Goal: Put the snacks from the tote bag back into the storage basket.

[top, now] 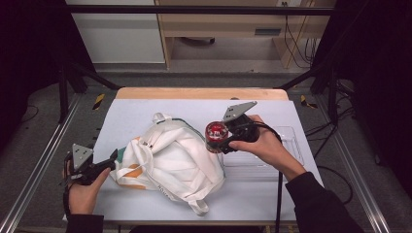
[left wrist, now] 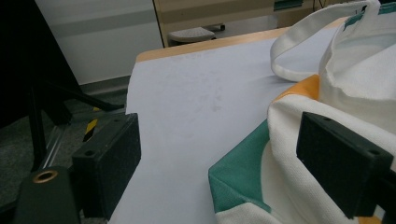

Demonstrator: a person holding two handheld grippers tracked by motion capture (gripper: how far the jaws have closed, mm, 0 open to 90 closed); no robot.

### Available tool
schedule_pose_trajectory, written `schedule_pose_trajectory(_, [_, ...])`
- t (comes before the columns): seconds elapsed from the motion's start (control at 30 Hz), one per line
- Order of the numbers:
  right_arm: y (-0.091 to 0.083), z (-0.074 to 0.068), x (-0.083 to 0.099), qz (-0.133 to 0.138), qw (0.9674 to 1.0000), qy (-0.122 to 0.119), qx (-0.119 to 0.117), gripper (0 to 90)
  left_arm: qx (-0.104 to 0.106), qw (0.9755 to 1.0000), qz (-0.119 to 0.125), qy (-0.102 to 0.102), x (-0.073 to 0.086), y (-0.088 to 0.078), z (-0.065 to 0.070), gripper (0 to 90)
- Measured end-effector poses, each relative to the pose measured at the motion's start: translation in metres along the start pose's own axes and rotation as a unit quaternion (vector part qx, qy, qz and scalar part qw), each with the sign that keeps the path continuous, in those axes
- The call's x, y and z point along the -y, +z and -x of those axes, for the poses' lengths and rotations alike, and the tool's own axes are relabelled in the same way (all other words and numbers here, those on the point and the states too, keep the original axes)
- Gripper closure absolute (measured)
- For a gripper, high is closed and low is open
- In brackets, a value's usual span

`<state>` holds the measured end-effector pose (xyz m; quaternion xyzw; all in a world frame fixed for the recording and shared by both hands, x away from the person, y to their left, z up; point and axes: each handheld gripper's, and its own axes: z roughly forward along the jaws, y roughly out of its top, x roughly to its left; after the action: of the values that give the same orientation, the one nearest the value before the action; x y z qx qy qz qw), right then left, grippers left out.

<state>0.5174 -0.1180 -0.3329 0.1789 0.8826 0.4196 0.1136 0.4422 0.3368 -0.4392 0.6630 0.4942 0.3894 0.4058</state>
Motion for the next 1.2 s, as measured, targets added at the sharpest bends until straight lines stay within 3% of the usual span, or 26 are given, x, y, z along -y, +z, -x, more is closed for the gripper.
schedule_pose_trajectory(0.17, [-0.008, 0.009, 0.007, 0.003, 0.9999, 0.009, 0.004, 25.1, -0.003, 1.0, 0.002, 0.0, 0.001, -0.001, 0.0, 13.9])
schedule_pose_trajectory(0.37, [-0.011, 0.016, 0.013, 0.008, 0.9999, 0.002, -0.009, 25.1, -0.01, 0.9999, 0.004, 0.001, 0.001, -0.001, -0.002, 14.0])
schedule_pose_trajectory(0.83, [-0.016, 0.024, 0.022, -0.004, 0.9997, -0.003, 0.022, 25.2, -0.018, 0.9997, 0.014, 0.004, 0.002, -0.007, -0.001, 14.6])
schedule_pose_trajectory(1.2, [-0.023, 0.048, 0.043, 0.01, 0.9999, 0.003, 0.012, 25.2, -0.024, 0.9996, 0.012, 0.002, 0.003, -0.008, -0.003, 14.6])
